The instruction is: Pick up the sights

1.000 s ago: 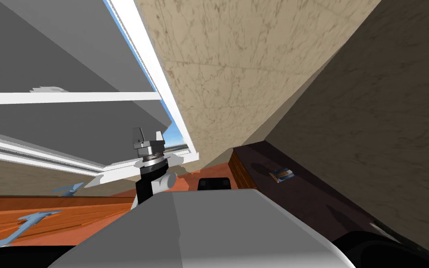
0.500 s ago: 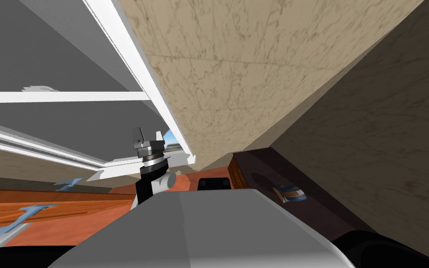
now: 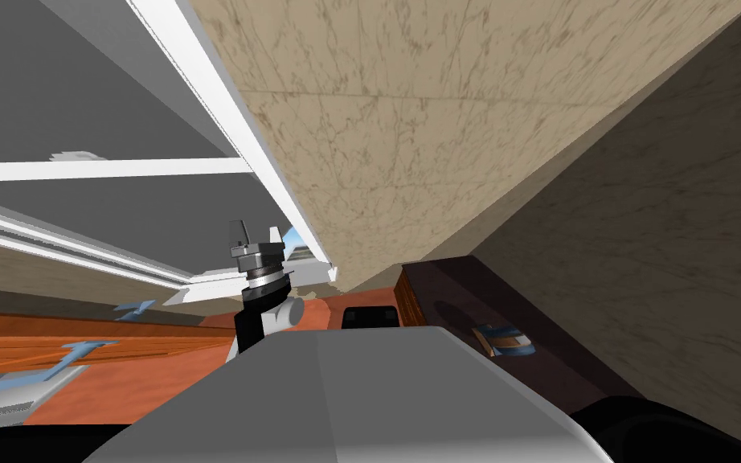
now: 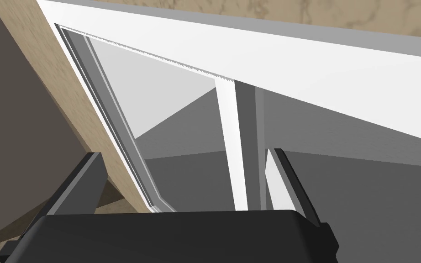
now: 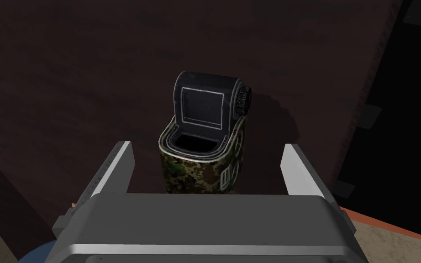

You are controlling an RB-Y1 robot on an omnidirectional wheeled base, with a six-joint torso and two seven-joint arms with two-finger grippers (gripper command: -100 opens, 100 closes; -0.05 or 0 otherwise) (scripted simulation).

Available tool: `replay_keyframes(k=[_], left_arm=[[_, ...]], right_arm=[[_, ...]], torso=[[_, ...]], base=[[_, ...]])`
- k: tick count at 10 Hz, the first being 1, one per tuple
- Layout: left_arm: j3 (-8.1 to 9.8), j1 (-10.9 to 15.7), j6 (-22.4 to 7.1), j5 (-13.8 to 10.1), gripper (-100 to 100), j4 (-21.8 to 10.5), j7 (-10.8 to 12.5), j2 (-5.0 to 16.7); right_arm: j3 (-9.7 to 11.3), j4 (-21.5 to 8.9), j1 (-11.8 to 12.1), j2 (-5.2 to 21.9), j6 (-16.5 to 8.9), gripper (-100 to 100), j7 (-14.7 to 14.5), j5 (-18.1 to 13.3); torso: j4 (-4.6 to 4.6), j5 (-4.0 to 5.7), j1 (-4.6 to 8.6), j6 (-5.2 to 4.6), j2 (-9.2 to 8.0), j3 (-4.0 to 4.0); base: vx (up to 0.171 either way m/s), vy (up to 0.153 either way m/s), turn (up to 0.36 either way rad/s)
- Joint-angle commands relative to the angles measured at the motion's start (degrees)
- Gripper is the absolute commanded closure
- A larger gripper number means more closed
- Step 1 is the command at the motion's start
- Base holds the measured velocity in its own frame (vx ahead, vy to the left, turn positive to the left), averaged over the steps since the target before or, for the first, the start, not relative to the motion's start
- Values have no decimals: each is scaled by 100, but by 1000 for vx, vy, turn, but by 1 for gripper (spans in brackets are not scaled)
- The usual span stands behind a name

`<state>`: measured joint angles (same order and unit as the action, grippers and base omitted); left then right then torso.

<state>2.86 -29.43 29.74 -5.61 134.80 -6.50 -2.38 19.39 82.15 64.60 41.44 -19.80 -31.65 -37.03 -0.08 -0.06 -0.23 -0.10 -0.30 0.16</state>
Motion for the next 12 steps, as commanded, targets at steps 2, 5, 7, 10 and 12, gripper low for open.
replay_keyframes(k=[2,5,7,10,12], left_arm=[[0,0,0,0,0,0,0,0],[0,-1,0,0,0,0,0,0],[0,-1,0,0,0,0,0,0],[0,-1,0,0,0,0,0,0],[0,-1,0,0,0,0,0,0]], right_arm=[[24,-127,-98,-50,16,-100,2,15],[6,-146,-102,-37,4,100,4,15],[7,-146,-102,-38,5,100,4,15],[-44,169,149,74,-10,100,3,-25],[-56,247,214,105,-25,100,1,-28]], torso=[[0,0,-1,0,-1,1],[-4,23,-1,-7,7,-1],[-4,24,3,-6,3,1],[-2,23,-2,-11,9,-3],[0,20,-11,-10,16,-7]], base=[[-27,-9,34],[-1,-4,3],[0,0,0],[21,11,-59],[26,17,-46]])
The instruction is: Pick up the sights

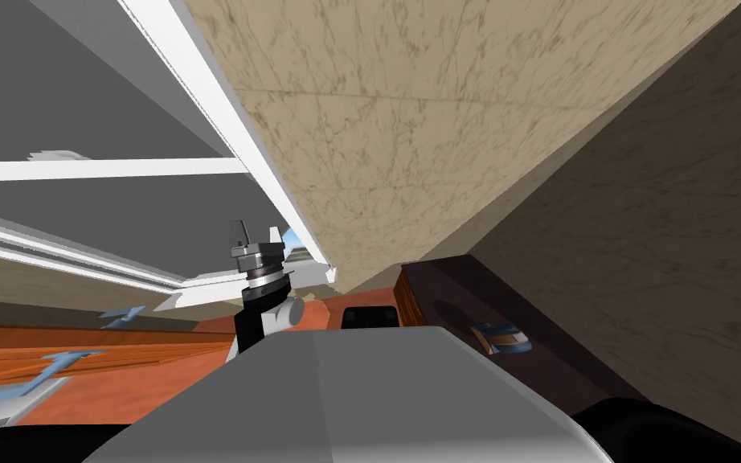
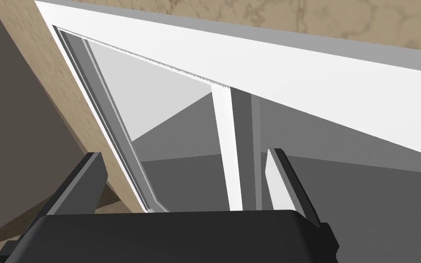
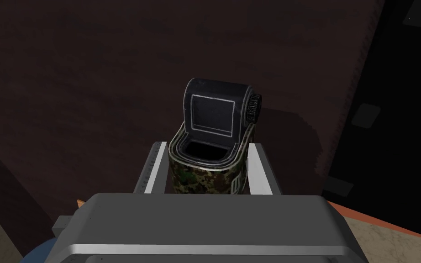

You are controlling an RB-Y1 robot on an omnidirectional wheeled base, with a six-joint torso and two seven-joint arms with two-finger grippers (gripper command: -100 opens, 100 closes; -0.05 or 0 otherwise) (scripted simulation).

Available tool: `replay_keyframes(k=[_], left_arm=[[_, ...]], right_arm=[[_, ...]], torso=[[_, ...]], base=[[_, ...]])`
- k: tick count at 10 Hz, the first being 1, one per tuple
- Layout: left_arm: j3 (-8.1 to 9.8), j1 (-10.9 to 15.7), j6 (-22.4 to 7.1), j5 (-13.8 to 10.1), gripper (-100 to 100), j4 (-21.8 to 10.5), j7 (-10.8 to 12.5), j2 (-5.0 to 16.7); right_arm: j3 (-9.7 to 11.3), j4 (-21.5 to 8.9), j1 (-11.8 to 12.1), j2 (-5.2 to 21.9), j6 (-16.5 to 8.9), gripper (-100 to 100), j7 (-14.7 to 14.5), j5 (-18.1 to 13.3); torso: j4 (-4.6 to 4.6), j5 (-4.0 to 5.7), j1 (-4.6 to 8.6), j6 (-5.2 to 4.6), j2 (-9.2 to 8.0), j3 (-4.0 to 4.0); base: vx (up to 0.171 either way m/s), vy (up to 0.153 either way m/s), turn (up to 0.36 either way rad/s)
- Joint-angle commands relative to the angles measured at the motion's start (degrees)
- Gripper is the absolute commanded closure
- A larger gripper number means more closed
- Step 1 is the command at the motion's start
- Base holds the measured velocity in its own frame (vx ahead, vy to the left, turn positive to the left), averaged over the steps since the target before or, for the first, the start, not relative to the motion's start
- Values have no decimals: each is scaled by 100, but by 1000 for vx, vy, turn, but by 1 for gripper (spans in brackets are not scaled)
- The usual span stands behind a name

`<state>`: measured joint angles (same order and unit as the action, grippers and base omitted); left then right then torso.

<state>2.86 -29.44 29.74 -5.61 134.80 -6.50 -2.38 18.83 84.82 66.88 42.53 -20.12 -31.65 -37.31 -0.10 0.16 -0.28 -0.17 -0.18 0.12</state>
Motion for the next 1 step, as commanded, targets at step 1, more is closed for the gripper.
replay_keyframes(k=[1], left_arm=[[0,0,0,0,0,0,0,0]], right_arm=[[0,0,0,0,0,0,0,0]], torso=[[0,0,0,0,0,0]], base=[[0,0,0]])
